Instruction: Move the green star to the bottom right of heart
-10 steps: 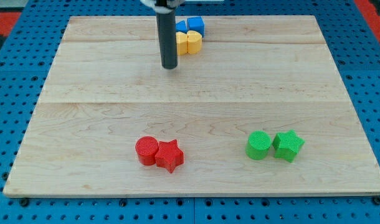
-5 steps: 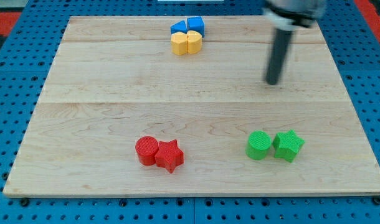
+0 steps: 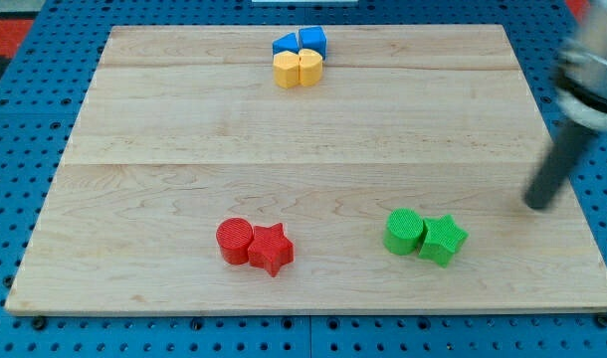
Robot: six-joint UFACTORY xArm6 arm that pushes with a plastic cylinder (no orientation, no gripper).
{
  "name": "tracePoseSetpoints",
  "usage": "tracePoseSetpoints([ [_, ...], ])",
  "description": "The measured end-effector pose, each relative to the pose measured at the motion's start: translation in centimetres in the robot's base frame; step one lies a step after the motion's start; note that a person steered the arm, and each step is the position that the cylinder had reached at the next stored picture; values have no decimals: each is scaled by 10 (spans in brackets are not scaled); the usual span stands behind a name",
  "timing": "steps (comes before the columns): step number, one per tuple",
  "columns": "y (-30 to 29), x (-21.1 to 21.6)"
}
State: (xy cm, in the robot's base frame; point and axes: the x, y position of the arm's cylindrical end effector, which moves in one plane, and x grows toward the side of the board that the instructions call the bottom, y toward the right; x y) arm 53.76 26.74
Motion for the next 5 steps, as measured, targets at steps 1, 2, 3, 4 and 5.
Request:
tracePoseSetpoints([
  [1, -69, 51],
  [2, -190, 14],
  [3, -241, -81],
  [4, -259, -101],
  [5, -241, -38],
])
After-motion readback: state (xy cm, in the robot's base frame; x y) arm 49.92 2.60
